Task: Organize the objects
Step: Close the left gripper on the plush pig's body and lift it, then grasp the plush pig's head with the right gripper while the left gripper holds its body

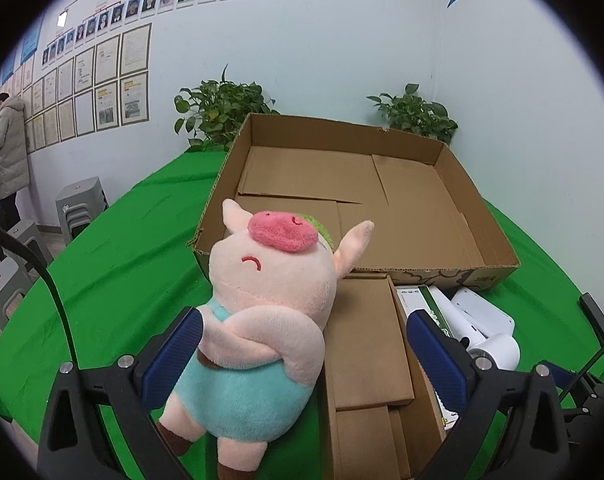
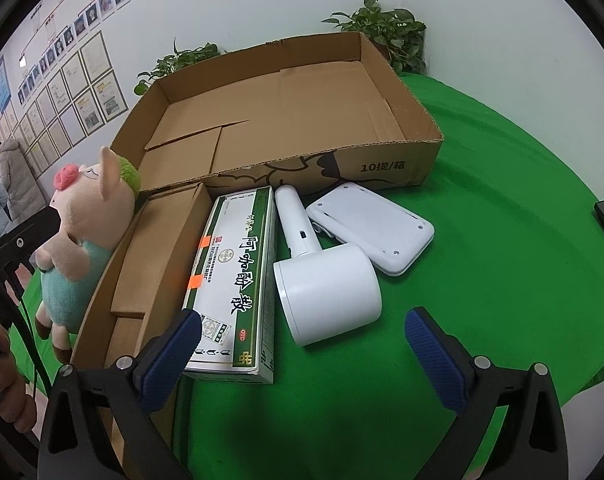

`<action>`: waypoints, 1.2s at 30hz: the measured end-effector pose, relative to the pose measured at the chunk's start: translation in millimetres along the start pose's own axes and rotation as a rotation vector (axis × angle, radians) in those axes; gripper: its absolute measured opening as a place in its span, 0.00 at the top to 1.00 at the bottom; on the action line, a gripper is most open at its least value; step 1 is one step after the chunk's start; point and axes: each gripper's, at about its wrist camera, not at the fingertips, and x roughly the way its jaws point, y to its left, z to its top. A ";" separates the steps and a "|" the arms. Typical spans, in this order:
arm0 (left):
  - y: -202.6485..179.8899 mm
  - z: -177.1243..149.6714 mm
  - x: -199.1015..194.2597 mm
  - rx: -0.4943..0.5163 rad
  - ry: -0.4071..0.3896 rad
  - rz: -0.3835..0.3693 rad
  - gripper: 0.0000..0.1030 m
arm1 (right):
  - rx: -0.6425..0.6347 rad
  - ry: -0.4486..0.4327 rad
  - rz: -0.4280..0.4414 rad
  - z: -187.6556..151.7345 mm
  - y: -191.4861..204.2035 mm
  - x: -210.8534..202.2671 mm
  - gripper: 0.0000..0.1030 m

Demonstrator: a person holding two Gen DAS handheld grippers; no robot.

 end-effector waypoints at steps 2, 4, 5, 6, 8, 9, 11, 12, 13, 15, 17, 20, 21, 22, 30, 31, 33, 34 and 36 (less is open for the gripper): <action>1.6 0.6 0.8 0.001 0.019 -0.019 0.01 | -0.004 -0.002 -0.003 0.6 0.7 -1.5 0.01; 3.8 0.4 1.8 -0.007 0.040 -0.042 0.01 | -0.009 -0.004 -0.003 1.6 1.7 -2.3 0.01; 5.6 1.4 2.5 -0.011 0.051 -0.050 0.01 | -0.011 -0.004 -0.002 1.5 1.6 -3.1 0.01; 7.8 2.3 2.9 -0.013 0.063 -0.056 0.01 | -0.012 -0.005 -0.002 1.8 1.7 -3.5 0.01; 11.6 3.2 2.7 -0.014 0.074 -0.061 0.01 | -0.017 -0.008 0.001 2.0 2.5 -4.7 0.01; 15.1 3.7 2.7 -0.016 0.084 -0.065 0.01 | -0.019 -0.009 0.001 2.0 3.0 -5.2 0.01; 20.8 3.8 3.2 -0.020 0.100 -0.071 0.01 | -0.022 -0.012 0.003 2.2 3.7 -6.8 0.01; 24.6 3.5 4.5 -0.024 0.117 -0.073 0.01 | -0.023 -0.012 0.005 1.9 3.5 -7.6 0.01; 27.5 2.7 6.5 -0.025 0.136 -0.075 0.01 | -0.023 -0.013 0.006 1.8 3.3 -7.9 0.01; 33.5 -0.5 12.4 -0.030 0.183 -0.081 0.01 | -0.024 -0.014 0.007 1.9 3.3 -7.9 0.01; 39.4 -5.9 20.0 -0.041 0.227 -0.084 0.01 | -0.027 -0.016 0.009 1.6 4.3 -9.0 0.01; 46.1 -15.1 32.4 -0.056 0.295 -0.086 0.01 | -0.034 -0.017 0.013 1.2 6.3 -9.9 0.01; 46.6 -18.4 35.5 -0.050 0.306 -0.080 0.02 | -0.036 -0.017 0.014 0.9 6.9 -10.2 0.01; 45.8 -21.5 37.5 -0.031 0.311 -0.067 0.02 | -0.038 -0.016 0.016 0.7 7.7 -10.6 0.01; 46.1 -30.4 37.3 0.054 0.309 -0.013 0.22 | -0.063 -0.024 0.036 0.3 15.2 -15.9 0.01; 47.6 -30.4 36.5 0.053 0.307 -0.017 0.24 | -0.068 -0.028 0.039 1.0 16.6 -17.3 0.01; 51.2 -29.8 33.9 0.045 0.306 -0.029 0.29 | -0.080 -0.032 0.046 3.0 20.2 -19.4 0.01; 52.6 -29.0 33.8 0.042 0.304 -0.034 0.31 | -0.090 -0.036 0.055 5.0 23.0 -21.9 0.01; 54.9 -28.3 30.9 0.037 0.301 -0.046 0.34 | -0.124 -0.059 0.075 9.9 29.6 -27.8 0.01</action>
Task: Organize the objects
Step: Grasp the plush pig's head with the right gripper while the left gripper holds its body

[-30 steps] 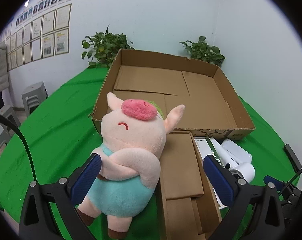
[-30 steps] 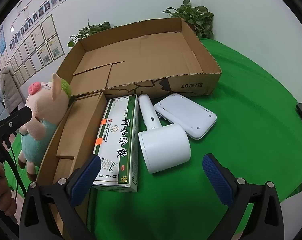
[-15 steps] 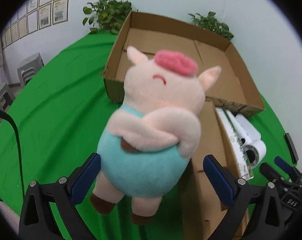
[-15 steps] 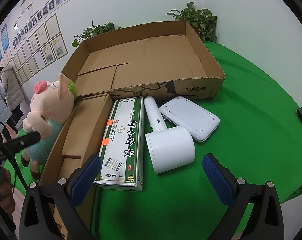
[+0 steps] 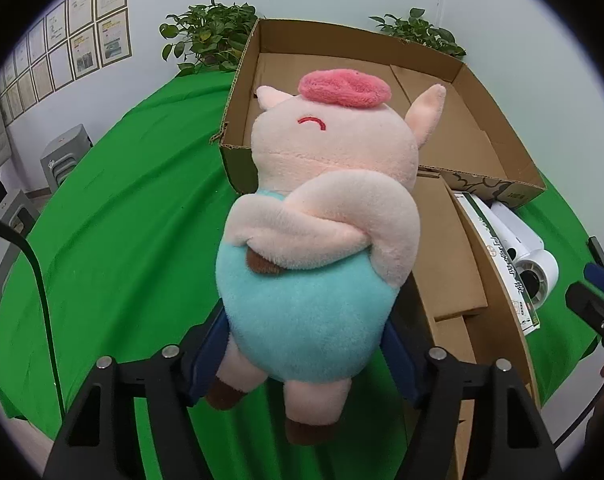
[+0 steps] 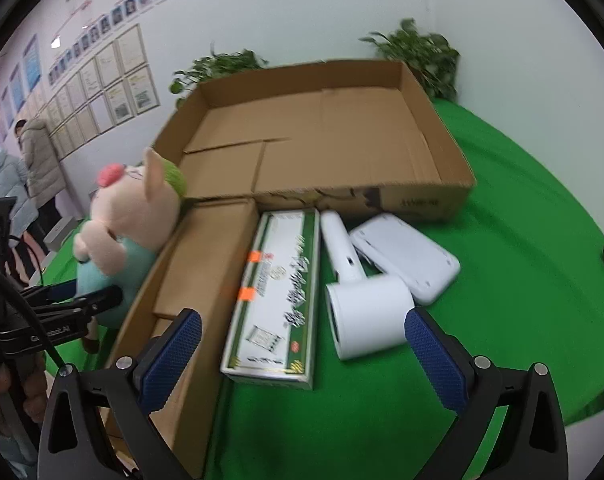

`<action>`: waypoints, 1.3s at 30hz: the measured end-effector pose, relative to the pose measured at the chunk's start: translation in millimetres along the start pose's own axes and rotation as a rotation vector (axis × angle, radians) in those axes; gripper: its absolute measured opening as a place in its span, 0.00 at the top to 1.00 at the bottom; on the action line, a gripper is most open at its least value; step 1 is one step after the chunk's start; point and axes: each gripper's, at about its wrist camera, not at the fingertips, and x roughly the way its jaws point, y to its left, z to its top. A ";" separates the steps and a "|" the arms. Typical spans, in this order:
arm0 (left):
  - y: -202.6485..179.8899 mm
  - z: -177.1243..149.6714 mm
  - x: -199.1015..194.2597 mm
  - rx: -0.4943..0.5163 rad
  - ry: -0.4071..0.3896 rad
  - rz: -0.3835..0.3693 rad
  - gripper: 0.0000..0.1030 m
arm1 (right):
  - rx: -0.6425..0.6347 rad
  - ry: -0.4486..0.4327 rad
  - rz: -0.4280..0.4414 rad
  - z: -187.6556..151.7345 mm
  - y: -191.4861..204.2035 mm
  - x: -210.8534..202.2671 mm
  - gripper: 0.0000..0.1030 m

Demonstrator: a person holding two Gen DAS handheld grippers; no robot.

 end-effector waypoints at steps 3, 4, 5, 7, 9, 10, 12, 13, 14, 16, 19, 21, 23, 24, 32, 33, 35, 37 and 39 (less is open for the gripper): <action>3.4 -1.5 -4.0 -0.010 -0.004 -0.021 0.37 | -0.072 -0.047 0.014 12.7 12.0 -8.9 0.01; 6.3 -2.9 -6.5 -0.018 -0.005 -0.033 0.38 | -0.089 -0.062 0.028 17.4 15.3 -12.1 0.01; 9.2 -4.2 -9.0 -0.029 -0.007 -0.045 0.38 | -0.102 -0.073 0.044 22.4 17.9 -14.6 0.01; 13.4 -5.2 -11.6 -0.040 -0.011 -0.057 0.40 | -0.136 -0.101 0.094 33.5 25.7 -21.3 0.01; 16.5 -6.8 -15.3 -0.045 -0.015 -0.063 0.40 | -0.172 -0.113 0.154 40.5 34.4 -27.5 0.01; 18.0 -7.3 -17.1 -0.046 -0.017 -0.065 0.40 | -0.193 -0.109 0.206 44.8 40.8 -29.8 0.01; 19.7 -10.3 -20.4 -0.046 -0.019 -0.068 0.41 | -0.212 -0.085 0.306 50.9 53.1 -31.6 0.01; 20.8 -11.5 -21.5 -0.046 -0.019 -0.069 0.41 | -0.213 -0.062 0.361 54.5 59.7 -30.1 0.01; 22.0 -12.9 -22.3 -0.046 -0.020 -0.070 0.41 | -0.216 -0.035 0.413 58.1 66.9 -27.0 0.01; 23.3 -17.3 -24.8 -0.050 -0.024 -0.072 0.41 | -0.223 0.007 0.484 64.2 79.7 -18.2 0.01; 27.2 -21.0 -27.1 -0.062 -0.029 -0.075 0.41 | -0.191 0.099 0.533 75.8 93.1 11.8 0.01; 31.1 -23.4 -27.7 -0.071 -0.032 -0.082 0.41 | -0.156 0.160 0.561 81.0 96.4 33.3 0.01; 33.2 -24.7 -27.5 -0.074 -0.034 -0.086 0.41 | -0.136 0.228 0.574 84.9 99.2 59.6 0.01; 34.5 -25.2 -27.2 -0.076 -0.034 -0.088 0.41 | -0.129 0.249 0.570 84.2 102.0 70.0 0.01; 48.9 -28.4 -26.3 -0.105 -0.037 -0.107 0.42 | -0.098 0.341 0.579 92.6 115.9 127.9 0.00; 50.1 -28.2 -26.2 -0.105 -0.037 -0.108 0.42 | -0.098 0.348 0.579 94.1 117.9 133.3 0.00; 52.1 -28.2 -26.2 -0.111 -0.039 -0.113 0.42 | -0.083 0.367 0.585 92.2 121.7 143.2 0.00; 55.3 -29.3 -26.5 -0.120 -0.040 -0.120 0.42 | -0.065 0.384 0.591 94.0 124.2 155.1 0.00; 58.4 -29.2 -26.3 -0.127 -0.039 -0.127 0.42 | -0.050 0.399 0.598 94.7 127.8 165.1 0.00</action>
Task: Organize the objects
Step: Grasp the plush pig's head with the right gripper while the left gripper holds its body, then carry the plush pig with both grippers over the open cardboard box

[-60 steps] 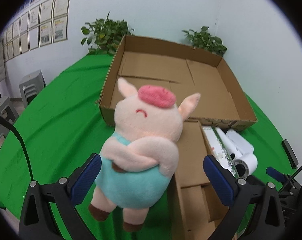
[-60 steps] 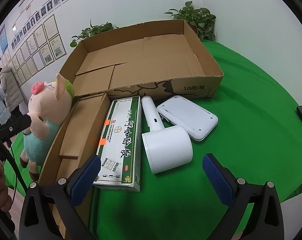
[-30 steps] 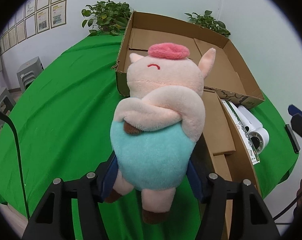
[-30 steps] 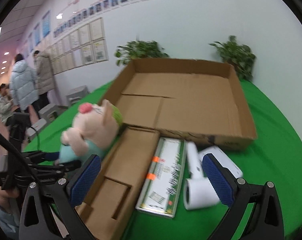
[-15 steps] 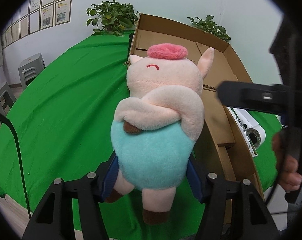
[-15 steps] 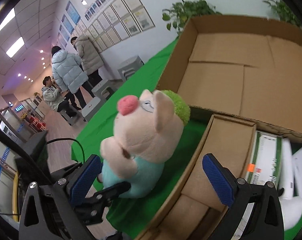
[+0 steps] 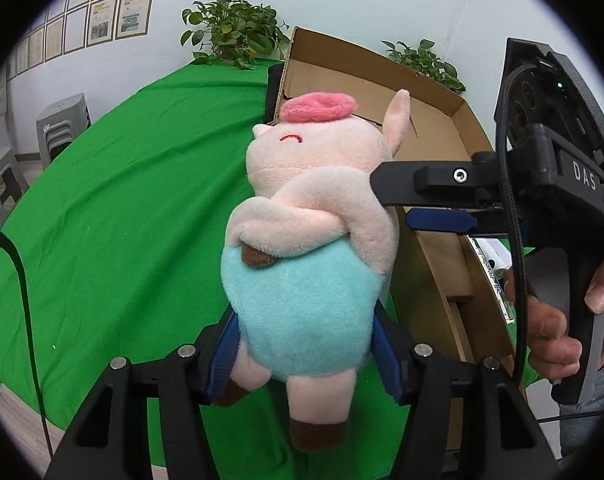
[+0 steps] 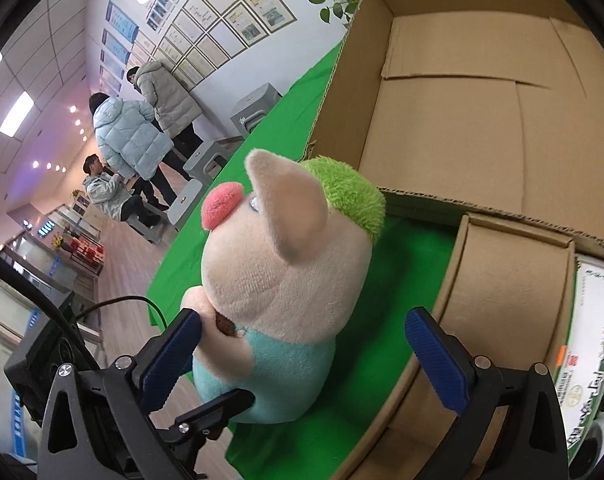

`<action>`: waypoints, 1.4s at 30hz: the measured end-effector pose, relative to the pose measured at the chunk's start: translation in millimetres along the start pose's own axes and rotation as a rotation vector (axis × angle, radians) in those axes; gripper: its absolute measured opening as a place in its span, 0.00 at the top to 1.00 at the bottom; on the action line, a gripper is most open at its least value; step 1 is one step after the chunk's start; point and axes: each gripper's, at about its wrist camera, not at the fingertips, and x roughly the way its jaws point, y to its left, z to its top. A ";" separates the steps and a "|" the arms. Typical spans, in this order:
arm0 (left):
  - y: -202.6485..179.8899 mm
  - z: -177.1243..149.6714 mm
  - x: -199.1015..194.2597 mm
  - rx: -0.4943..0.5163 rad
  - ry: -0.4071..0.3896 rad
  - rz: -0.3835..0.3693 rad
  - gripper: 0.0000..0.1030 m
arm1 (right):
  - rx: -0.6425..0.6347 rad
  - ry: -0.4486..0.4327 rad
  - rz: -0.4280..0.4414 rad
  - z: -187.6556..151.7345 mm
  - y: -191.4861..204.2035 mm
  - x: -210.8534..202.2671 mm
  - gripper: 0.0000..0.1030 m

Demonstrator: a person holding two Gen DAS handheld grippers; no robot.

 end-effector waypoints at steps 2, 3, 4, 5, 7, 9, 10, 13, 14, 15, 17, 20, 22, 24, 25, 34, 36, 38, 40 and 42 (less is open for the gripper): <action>0.8 -0.8 -0.8 0.007 0.001 -0.005 0.43 | 0.023 0.016 0.025 3.4 -2.4 8.6 0.00; -0.1 -1.7 -1.5 0.019 0.000 -0.007 0.43 | 0.030 0.027 0.042 5.0 -2.6 13.5 0.00; -1.9 -1.1 -1.6 0.032 0.000 -0.007 0.43 | 0.031 0.038 0.051 5.5 -1.4 19.5 0.00; -4.3 -1.8 -1.8 0.049 -0.002 -0.003 0.43 | 0.025 0.053 0.053 6.2 0.5 26.2 0.00; -10.2 -4.0 -1.9 0.084 -0.006 0.014 0.43 | 0.011 0.069 0.054 8.1 7.7 38.0 0.00; -10.6 -4.6 -1.7 0.090 -0.007 0.014 0.43 | 0.012 0.066 0.026 5.7 9.1 44.0 0.00; -10.0 -4.9 -1.7 0.091 -0.008 0.013 0.43 | 0.022 0.065 0.023 6.1 6.6 48.4 0.00; -9.6 -6.6 -2.5 0.100 -0.013 0.014 0.44 | 0.044 0.064 0.049 5.1 6.4 56.7 0.03; -9.9 -7.3 -2.9 0.104 -0.015 0.015 0.44 | 0.033 0.060 0.047 4.1 8.1 58.3 0.04; -10.4 -7.8 -3.5 0.107 -0.018 0.015 0.45 | 0.021 0.055 0.046 3.9 10.0 60.4 0.06; -9.9 -8.2 -4.8 0.108 -0.022 0.009 0.46 | 0.009 0.045 0.047 3.7 13.2 63.6 0.11; -12.1 -6.2 -6.5 0.117 -0.032 0.013 0.48 | -0.010 0.023 0.046 0.8 20.3 58.8 0.17; -14.6 -3.5 -8.3 0.124 -0.042 0.017 0.48 | -0.021 0.008 0.044 -2.4 27.7 50.9 0.21; -18.1 -2.1 -12.3 0.133 -0.058 0.017 0.48 | -0.024 -0.011 0.050 -10.1 34.6 33.2 0.23; -20.7 -0.2 -15.0 0.140 -0.071 0.018 0.48 | -0.026 -0.026 0.053 -10.6 36.7 27.9 0.24; -50.5 27.8 -26.8 0.235 -0.153 0.009 0.48 | -0.062 -0.170 0.034 -4.4 58.7 -58.5 0.27; -59.5 35.2 -27.5 0.256 -0.172 0.000 0.48 | -0.064 -0.200 0.026 0.6 57.7 -84.8 0.27; -67.5 41.9 -28.2 0.275 -0.191 -0.007 0.48 | -0.067 -0.231 0.015 6.5 50.0 -105.8 0.27; -73.6 49.6 -28.1 0.289 -0.207 -0.013 0.48 | -0.073 -0.263 0.005 15.5 47.8 -126.6 0.27; -80.0 57.4 -26.6 0.301 -0.218 -0.019 0.48 | -0.074 -0.288 -0.003 20.5 41.9 -146.2 0.27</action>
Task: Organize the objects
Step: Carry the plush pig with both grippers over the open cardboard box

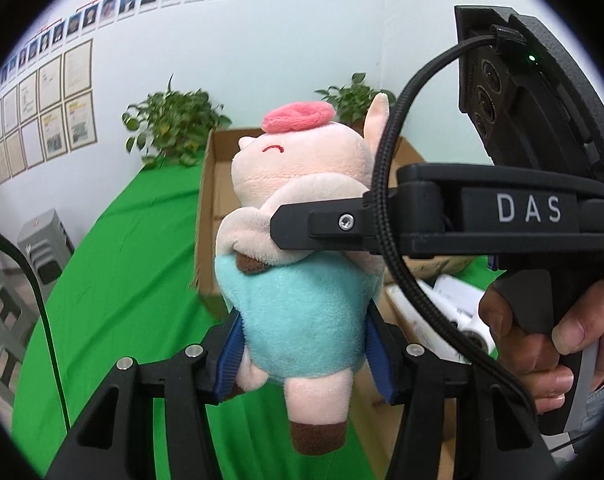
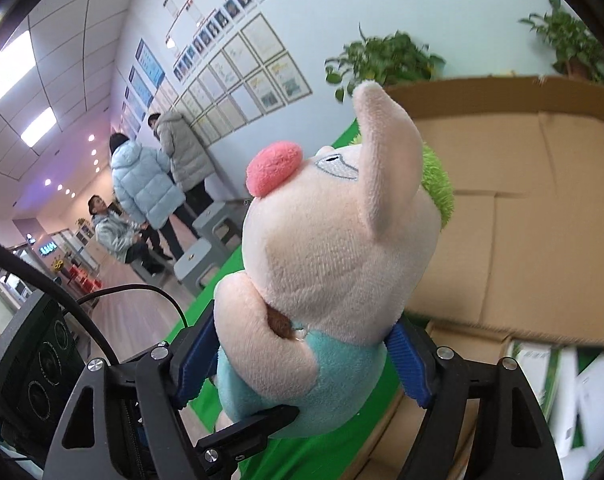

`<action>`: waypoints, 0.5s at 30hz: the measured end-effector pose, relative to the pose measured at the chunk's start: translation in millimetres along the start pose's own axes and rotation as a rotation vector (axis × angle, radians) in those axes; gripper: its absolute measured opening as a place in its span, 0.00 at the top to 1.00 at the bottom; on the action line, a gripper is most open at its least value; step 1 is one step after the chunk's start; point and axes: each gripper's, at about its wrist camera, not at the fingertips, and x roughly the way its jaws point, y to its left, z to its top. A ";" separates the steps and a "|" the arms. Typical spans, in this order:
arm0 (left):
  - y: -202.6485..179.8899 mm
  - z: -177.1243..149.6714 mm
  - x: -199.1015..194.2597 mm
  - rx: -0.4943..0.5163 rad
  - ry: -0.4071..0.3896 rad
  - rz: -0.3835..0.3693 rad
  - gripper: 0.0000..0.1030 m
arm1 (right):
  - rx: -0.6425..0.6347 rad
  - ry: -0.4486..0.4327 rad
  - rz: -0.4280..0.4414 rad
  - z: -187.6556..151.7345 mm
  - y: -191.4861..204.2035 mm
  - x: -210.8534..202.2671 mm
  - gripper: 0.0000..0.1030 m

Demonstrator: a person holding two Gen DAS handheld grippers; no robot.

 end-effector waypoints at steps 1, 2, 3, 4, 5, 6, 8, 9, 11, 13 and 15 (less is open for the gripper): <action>-1.9 5.7 1.9 0.007 -0.009 -0.003 0.48 | -0.002 -0.013 -0.004 7.2 -1.8 -5.6 0.27; -3.7 11.0 3.1 0.015 -0.018 -0.004 0.48 | -0.004 -0.024 -0.006 11.7 -3.6 -17.4 0.27; -5.3 14.8 4.1 0.024 -0.027 -0.004 0.48 | -0.005 -0.034 -0.008 20.4 -5.9 -27.9 0.27; -7.6 16.8 2.6 0.030 -0.035 -0.004 0.48 | -0.011 -0.047 -0.010 27.8 -6.6 -33.6 0.27; -9.0 21.4 3.1 0.036 -0.046 -0.006 0.48 | -0.014 -0.054 -0.012 33.6 -9.4 -41.1 0.27; -9.0 23.4 2.2 0.038 -0.054 -0.008 0.48 | -0.023 -0.067 -0.017 40.9 -9.4 -46.9 0.28; -10.3 29.5 2.0 0.043 -0.067 -0.007 0.48 | -0.030 -0.082 -0.022 52.7 -12.3 -60.6 0.27; -9.2 29.9 2.2 0.044 -0.071 -0.007 0.48 | -0.033 -0.089 -0.023 58.8 -13.9 -67.8 0.28; -10.9 33.0 1.1 0.047 -0.080 -0.008 0.48 | -0.039 -0.101 -0.026 73.5 -13.4 -73.4 0.28; -12.8 36.8 2.1 0.055 -0.085 -0.006 0.48 | -0.043 -0.111 -0.027 84.3 -13.2 -76.9 0.28; -12.6 34.2 -2.1 0.058 -0.088 -0.007 0.48 | -0.043 -0.118 -0.026 95.2 -11.7 -75.9 0.28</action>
